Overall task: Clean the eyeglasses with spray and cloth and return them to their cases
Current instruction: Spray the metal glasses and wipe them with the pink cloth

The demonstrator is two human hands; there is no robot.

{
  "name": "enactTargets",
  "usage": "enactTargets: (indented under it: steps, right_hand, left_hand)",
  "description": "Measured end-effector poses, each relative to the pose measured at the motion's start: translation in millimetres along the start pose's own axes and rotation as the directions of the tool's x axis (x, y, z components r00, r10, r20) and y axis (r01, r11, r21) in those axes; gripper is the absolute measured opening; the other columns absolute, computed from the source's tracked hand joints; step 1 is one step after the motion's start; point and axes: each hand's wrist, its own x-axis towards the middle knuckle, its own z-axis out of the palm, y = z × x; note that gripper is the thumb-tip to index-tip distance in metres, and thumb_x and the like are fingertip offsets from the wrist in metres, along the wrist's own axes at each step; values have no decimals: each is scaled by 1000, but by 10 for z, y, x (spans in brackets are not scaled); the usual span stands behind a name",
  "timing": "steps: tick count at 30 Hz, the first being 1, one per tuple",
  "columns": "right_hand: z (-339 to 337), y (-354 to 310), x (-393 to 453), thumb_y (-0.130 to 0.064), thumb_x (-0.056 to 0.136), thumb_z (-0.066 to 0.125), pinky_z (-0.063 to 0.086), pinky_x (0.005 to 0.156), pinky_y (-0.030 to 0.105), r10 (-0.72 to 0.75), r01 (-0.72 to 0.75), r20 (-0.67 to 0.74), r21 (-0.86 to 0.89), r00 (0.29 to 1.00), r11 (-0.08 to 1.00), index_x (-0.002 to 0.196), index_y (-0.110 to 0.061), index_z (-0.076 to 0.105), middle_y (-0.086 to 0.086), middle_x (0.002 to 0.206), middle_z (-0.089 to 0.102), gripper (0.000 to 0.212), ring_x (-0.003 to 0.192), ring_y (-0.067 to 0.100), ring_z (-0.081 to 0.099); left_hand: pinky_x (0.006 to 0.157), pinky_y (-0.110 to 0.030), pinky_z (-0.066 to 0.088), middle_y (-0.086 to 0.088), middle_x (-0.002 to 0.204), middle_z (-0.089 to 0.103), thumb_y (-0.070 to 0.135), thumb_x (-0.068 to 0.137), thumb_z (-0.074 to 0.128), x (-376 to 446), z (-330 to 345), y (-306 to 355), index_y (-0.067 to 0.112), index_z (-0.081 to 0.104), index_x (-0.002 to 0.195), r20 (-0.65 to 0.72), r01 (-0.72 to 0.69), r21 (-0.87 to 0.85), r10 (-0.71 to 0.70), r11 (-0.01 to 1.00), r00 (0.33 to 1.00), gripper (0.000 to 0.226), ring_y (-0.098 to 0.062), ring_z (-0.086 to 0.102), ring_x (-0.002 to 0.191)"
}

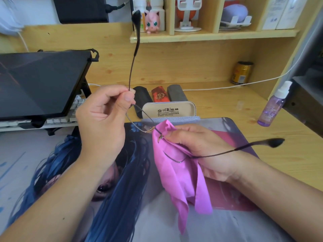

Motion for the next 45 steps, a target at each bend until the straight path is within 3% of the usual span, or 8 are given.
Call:
enactTargets:
  steps: [8,13,21,27,34,38,42,45]
  right_hand:
    - [20,-4,0,-9,97,54,52,57,17,-14,16,-55,39,998,999,64,-15,76,1,63,68,39,54,8,64]
    - [-37,6,29,-9,96,57,56,66,21,0,1,-13,66,1000,998,83,-10,76,5,74,70,23,64,11,67]
    - [-116,-54,-3,2,83,64,52,61,21,137,-108,153,-184,979,977,93,-7,67,7,77,63,14,62,11,61]
    - [-59,-54,-9,6,94,54,42,48,13,71,-55,72,-214,995,975,74,-6,61,-3,53,56,24,45,3,50]
    - [-89,-6,28,0,94,56,53,66,22,59,-58,29,-26,998,998,79,-7,75,8,73,68,25,69,16,64]
    - [-211,-105,-17,-4,88,65,28,74,42,214,-165,243,-206,946,964,95,-8,71,11,91,57,10,93,31,40]
    - [-238,-90,-34,12,88,54,53,66,22,307,-247,293,-226,905,942,93,-4,67,5,81,63,21,70,12,63]
    - [-177,-78,-48,10,92,59,56,60,20,291,-231,216,-265,932,936,91,-2,70,4,70,70,16,60,9,68]
  left_hand:
    - [76,-30,49,10,83,68,20,98,65,-7,1,-2,32,67,94,-5,12,11,-12,1000,1000,12,-15,63,78]
    - [76,-27,48,8,84,68,21,98,63,-5,1,6,30,66,94,-28,20,16,-20,1000,999,10,-12,63,78]
    - [75,-25,48,7,83,66,19,97,63,-26,19,44,28,65,93,27,-22,24,21,999,999,10,-11,62,77]
    - [77,-25,49,4,84,66,12,97,63,-40,33,33,28,64,94,45,-29,25,28,999,999,16,-12,63,79]
    - [76,-27,48,3,84,67,18,98,64,-1,-6,4,29,65,93,14,-5,19,5,1000,1000,12,-14,62,78]
    - [77,-25,48,15,84,69,14,98,64,34,-53,-15,30,67,91,1,-11,25,11,1000,1000,18,-9,65,80]
    - [78,-24,49,16,85,69,9,97,63,-18,-7,4,27,68,89,74,-26,33,24,999,997,20,-10,65,81]
    - [78,-24,49,17,84,69,11,97,64,-38,13,-7,30,69,90,91,-14,32,11,999,996,21,-11,65,82]
